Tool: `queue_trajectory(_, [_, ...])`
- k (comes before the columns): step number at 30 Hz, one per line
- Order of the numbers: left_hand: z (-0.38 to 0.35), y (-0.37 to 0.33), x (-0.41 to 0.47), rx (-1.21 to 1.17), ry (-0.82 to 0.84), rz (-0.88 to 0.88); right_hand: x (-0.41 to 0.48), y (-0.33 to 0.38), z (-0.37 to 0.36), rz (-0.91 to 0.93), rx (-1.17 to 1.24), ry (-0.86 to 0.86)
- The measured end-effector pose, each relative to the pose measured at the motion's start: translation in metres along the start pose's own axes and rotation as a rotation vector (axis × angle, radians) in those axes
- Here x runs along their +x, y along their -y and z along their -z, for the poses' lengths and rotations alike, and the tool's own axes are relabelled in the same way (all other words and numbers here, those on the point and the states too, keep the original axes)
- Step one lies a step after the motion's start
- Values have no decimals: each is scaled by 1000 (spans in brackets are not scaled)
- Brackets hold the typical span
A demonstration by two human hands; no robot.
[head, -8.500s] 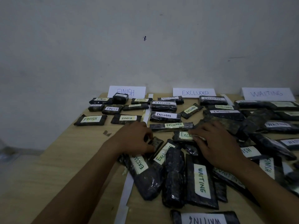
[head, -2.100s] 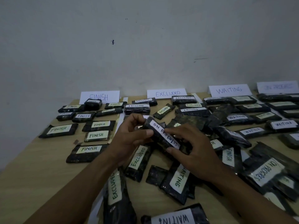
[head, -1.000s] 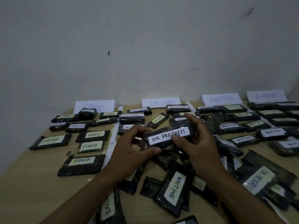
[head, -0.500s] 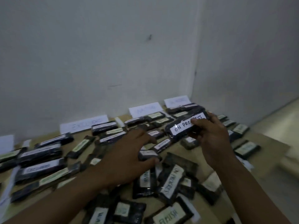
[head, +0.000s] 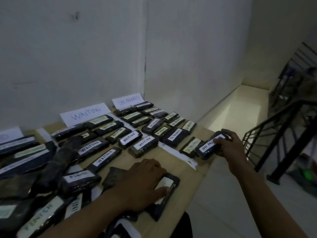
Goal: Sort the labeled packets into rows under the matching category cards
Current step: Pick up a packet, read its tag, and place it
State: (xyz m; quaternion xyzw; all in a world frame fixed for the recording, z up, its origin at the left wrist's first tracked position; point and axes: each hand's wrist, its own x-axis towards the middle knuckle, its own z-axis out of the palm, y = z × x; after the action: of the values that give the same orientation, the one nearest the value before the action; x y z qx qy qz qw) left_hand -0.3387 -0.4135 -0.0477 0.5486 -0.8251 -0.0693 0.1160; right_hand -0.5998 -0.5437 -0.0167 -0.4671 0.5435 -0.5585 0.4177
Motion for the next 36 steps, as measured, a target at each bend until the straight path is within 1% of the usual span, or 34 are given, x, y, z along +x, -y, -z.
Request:
queue_trajectory(4, [-11, 4, 2, 24, -15, 12, 18, -29, 7, 101, -344, 52])
queue_trajectory(6, [-11, 3, 1, 30, -31, 11, 23, -39, 7, 129, -470, 96])
queue_trajectory(15, [-9, 4, 1, 12, -10, 34, 28, -61, 3, 273, -822, 145])
queue_trajectory(18, [-8, 4, 0, 8, 0, 30, 31, -57, -5, 285, -902, 161])
queue_trajectory(22, [-7, 3, 0, 8, -3, 37, 32, -53, -14, 290, -916, 166])
queue_trajectory(27, [-9, 4, -1, 13, -10, 36, 36, -55, -1, 306, -748, 170])
queue_trajectory(32, [-8, 3, 0, -2, -27, 37, 36, -59, 4, 288, -683, 154])
queue_trajectory(36, [-4, 3, 0, -84, -1, 56, 33, -58, 2, 324, -687, 115])
